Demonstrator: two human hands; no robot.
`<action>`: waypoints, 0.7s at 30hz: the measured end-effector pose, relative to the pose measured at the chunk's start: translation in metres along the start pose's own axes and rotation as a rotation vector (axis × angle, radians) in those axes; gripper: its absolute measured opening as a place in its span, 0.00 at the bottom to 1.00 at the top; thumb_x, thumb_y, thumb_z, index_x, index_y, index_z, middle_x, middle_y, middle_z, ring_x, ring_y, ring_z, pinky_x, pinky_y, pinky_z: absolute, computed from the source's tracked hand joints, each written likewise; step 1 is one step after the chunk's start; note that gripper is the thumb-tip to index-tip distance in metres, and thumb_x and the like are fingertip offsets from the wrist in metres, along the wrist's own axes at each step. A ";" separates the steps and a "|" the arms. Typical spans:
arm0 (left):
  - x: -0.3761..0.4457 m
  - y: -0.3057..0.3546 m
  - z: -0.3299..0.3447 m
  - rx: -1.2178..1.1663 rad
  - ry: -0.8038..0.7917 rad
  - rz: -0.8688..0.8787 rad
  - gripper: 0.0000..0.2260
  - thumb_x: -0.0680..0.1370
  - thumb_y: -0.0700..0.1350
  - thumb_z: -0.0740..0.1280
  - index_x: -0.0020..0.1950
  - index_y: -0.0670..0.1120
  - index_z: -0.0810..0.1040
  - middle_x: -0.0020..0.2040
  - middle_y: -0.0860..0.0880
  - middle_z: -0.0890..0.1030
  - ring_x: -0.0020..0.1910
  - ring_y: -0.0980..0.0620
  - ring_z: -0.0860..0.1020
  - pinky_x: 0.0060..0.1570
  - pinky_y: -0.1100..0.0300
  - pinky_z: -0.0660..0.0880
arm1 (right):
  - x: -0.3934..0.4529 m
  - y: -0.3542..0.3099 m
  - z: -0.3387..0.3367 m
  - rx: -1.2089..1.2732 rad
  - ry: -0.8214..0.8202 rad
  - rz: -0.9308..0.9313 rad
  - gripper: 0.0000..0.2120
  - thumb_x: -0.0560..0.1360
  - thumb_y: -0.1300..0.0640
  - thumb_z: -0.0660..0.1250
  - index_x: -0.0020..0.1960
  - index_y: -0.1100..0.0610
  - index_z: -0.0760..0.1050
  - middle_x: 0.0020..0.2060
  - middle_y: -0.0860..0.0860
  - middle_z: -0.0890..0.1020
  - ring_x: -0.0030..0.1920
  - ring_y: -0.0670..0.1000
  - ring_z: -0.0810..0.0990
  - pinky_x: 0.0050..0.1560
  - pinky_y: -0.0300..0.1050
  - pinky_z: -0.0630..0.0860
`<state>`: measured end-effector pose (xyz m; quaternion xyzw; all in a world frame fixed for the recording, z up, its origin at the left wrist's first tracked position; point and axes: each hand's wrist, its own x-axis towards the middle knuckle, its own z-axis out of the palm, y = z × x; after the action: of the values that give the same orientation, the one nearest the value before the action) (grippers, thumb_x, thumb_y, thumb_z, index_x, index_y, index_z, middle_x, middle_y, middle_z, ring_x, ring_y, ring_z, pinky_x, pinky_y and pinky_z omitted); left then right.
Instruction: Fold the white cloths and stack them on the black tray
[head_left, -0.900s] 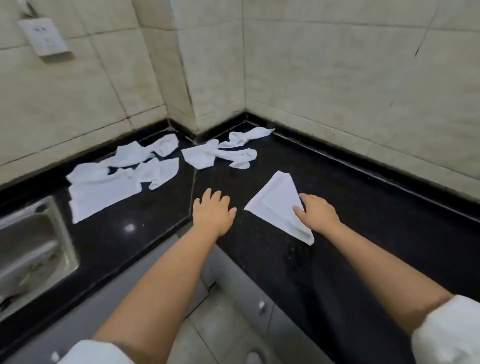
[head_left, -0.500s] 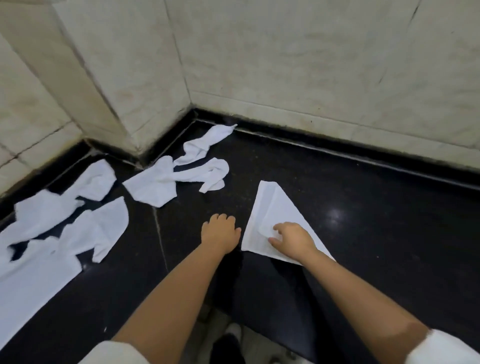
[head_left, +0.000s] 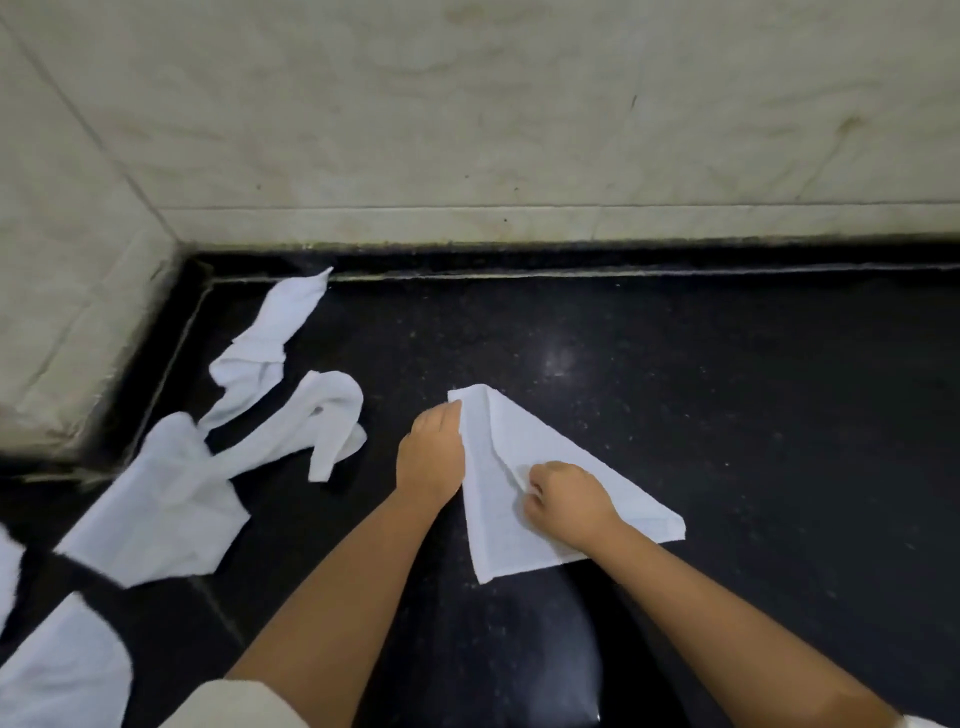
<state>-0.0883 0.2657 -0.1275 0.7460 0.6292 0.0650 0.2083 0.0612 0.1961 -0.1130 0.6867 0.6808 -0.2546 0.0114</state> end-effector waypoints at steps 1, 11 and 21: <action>0.007 0.001 0.004 0.053 -0.007 0.027 0.18 0.80 0.41 0.56 0.70 0.46 0.65 0.71 0.47 0.67 0.71 0.47 0.64 0.65 0.52 0.68 | 0.000 0.007 -0.005 0.053 0.013 0.025 0.16 0.73 0.59 0.58 0.29 0.55 0.56 0.28 0.48 0.64 0.38 0.54 0.69 0.30 0.43 0.59; 0.066 0.011 0.016 0.179 -0.030 0.184 0.14 0.78 0.36 0.57 0.61 0.44 0.74 0.65 0.46 0.73 0.71 0.47 0.64 0.70 0.54 0.59 | -0.015 0.064 -0.056 0.278 0.187 0.091 0.13 0.73 0.62 0.63 0.31 0.57 0.65 0.31 0.46 0.64 0.39 0.51 0.69 0.37 0.41 0.62; 0.027 0.079 -0.126 -0.204 0.284 0.233 0.08 0.78 0.39 0.62 0.52 0.38 0.78 0.49 0.41 0.81 0.50 0.42 0.77 0.46 0.55 0.70 | 0.001 0.076 -0.181 0.615 0.571 0.051 0.12 0.78 0.61 0.56 0.36 0.62 0.68 0.29 0.51 0.67 0.33 0.50 0.65 0.32 0.45 0.58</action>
<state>-0.0559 0.3112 0.0127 0.7719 0.5520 0.2567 0.1830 0.1934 0.2567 0.0191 0.7177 0.5317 -0.2452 -0.3769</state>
